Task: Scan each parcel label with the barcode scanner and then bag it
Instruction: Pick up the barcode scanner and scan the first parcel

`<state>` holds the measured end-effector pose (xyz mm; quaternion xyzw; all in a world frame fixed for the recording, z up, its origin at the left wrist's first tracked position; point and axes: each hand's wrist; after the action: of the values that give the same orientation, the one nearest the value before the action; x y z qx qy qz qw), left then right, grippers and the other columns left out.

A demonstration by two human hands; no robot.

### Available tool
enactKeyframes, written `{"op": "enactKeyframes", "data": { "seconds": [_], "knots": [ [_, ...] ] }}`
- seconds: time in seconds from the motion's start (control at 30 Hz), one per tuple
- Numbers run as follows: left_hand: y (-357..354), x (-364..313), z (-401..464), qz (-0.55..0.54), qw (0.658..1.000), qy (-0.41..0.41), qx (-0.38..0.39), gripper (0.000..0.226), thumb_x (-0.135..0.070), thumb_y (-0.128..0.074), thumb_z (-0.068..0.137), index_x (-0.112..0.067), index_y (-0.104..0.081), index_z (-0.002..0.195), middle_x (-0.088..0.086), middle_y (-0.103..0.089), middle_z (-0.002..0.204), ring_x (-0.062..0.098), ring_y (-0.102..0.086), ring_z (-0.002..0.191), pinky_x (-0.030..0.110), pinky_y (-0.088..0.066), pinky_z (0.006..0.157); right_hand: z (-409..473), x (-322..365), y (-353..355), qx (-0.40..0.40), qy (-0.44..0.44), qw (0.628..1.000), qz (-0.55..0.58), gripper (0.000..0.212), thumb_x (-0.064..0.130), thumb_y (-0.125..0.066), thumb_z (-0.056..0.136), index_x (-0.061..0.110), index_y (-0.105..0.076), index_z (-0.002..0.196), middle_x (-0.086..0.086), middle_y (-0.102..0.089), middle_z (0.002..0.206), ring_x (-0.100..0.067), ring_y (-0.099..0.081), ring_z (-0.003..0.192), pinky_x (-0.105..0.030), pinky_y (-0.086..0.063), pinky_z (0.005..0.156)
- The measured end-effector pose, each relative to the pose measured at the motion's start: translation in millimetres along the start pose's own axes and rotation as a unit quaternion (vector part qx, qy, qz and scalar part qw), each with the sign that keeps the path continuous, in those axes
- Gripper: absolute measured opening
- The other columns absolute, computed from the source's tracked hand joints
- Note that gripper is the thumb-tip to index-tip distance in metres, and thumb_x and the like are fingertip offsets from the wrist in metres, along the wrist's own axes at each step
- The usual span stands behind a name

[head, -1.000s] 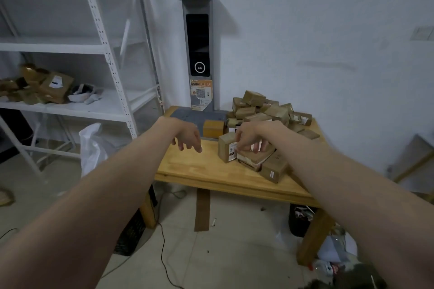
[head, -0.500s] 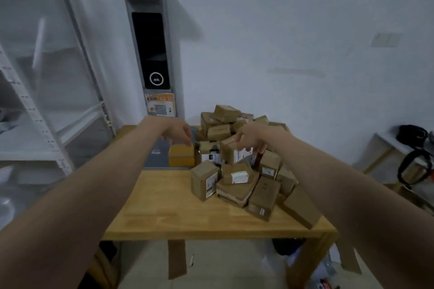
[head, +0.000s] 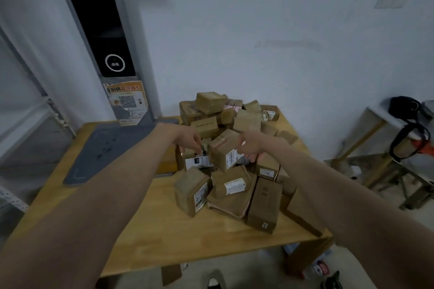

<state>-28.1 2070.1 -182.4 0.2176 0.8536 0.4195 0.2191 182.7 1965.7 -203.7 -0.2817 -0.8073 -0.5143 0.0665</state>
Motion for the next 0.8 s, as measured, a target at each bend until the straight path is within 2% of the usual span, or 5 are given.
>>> {"op": "enactKeyframes", "data": {
  "seconds": [0.2, 0.33, 0.53, 0.67, 0.8],
  "knots": [
    [16, 9, 100, 0.022, 1.000, -0.003, 0.021, 0.065, -0.054, -0.063, 0.087, -0.027, -0.044, 0.143, -0.001, -0.052, 0.137, 0.020, -0.056, 0.119, 0.042, -0.048, 0.103, 88, -31, 5, 0.031, -0.042, 0.996, 0.068, 0.028, 0.021, -0.052, 0.103, -0.002, -0.062, 0.116, -0.014, -0.071, 0.107, -0.024, -0.072, 0.081, -0.030, -0.058, 0.063],
    [17, 13, 157, 0.007, 0.999, -0.021, 0.028, 0.067, -0.055, -0.061, 0.088, -0.022, -0.045, 0.143, 0.001, -0.050, 0.142, 0.021, -0.051, 0.122, 0.036, -0.045, 0.100, 122, -53, -5, 0.055, -0.108, 0.988, 0.095, 0.028, 0.022, -0.050, 0.102, -0.002, -0.063, 0.110, -0.020, -0.071, 0.103, -0.027, -0.071, 0.076, -0.031, -0.058, 0.050],
    [-5, 12, 201, -0.156, 0.986, -0.047, -0.019, 0.098, -0.062, -0.067, 0.082, -0.019, -0.020, 0.156, 0.005, -0.031, 0.159, 0.026, -0.038, 0.140, 0.043, -0.038, 0.112, 158, -82, -28, 0.059, -0.158, 0.970, 0.173, 0.030, 0.031, -0.054, 0.100, 0.005, -0.064, 0.110, -0.016, -0.073, 0.090, -0.025, -0.073, 0.065, -0.029, -0.057, 0.047],
    [-24, 8, 213, -0.201, 0.975, -0.055, -0.076, 0.067, -0.063, -0.069, 0.078, -0.028, -0.043, 0.128, -0.002, -0.045, 0.135, 0.021, -0.051, 0.119, 0.041, -0.048, 0.097, 171, -93, -44, 0.066, -0.186, 0.945, 0.261, 0.034, 0.038, -0.055, 0.098, 0.006, -0.065, 0.104, -0.017, -0.074, 0.089, -0.027, -0.075, 0.072, -0.038, -0.064, 0.066],
    [-44, 7, 217, -0.227, 0.967, -0.068, -0.089, 0.054, -0.067, -0.067, 0.073, -0.037, -0.042, 0.110, -0.005, -0.042, 0.129, 0.018, -0.054, 0.106, 0.045, -0.053, 0.089, 171, -94, -55, 0.072, -0.182, 0.892, 0.408, 0.026, 0.035, -0.056, 0.100, 0.010, -0.063, 0.100, -0.014, -0.072, 0.090, -0.026, -0.073, 0.074, -0.036, -0.063, 0.068]
  ]
}}
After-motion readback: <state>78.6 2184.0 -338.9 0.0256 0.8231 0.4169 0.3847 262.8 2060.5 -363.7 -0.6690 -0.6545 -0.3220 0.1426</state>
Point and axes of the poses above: each hand's wrist, its own z-axis towards the middle knuckle, its own y-axis out of the back of the hand, x = y × z
